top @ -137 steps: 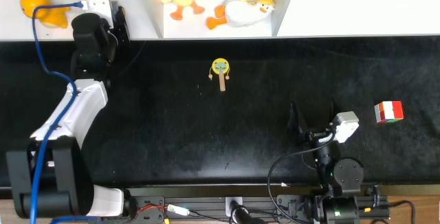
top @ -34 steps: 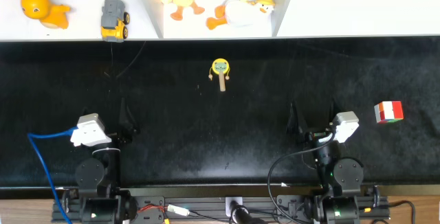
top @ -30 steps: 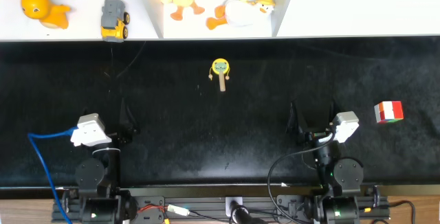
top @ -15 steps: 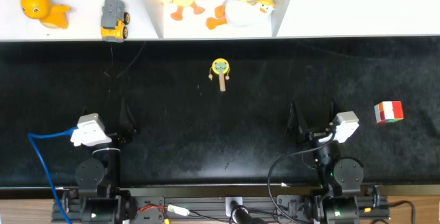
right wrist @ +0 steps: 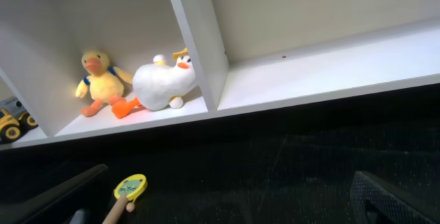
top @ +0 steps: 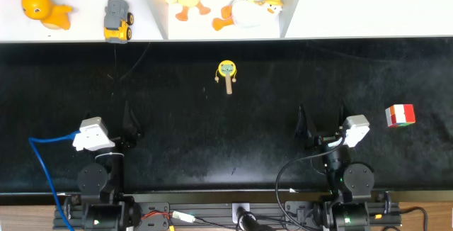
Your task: Store Toys
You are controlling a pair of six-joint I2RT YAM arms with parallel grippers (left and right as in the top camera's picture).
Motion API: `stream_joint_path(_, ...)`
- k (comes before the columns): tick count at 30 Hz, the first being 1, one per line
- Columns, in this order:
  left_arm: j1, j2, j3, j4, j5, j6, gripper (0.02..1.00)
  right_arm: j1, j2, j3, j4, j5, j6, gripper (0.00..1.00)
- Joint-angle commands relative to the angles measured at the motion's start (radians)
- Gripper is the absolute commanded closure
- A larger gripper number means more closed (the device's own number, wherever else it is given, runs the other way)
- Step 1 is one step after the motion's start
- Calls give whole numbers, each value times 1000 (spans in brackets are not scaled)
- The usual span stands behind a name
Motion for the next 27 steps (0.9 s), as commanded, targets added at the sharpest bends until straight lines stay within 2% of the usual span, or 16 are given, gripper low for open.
stream_joint_path(1, 2, -13, -6, 4, 10, -3, 20, 6, -10, -13, 4, 8, 8, 5)
stream_joint_path(17, 2, -13, -6, 4, 10, -3, 20, 6, -10, -13, 6, -13, 16, 5)
stream_joint_path(20, 2, -13, -6, 4, 10, -3, 20, 6, -10, -11, 16, -84, 26, 3)
stream_joint_path(23, 2, -13, -6, 4, 10, -3, 20, 6, -8, 28, -25, -153, 78, 5)
stream_joint_path(27, 2, -13, -6, 4, 10, -3, 20, 6, 39, 176, -206, -165, 96, 5)
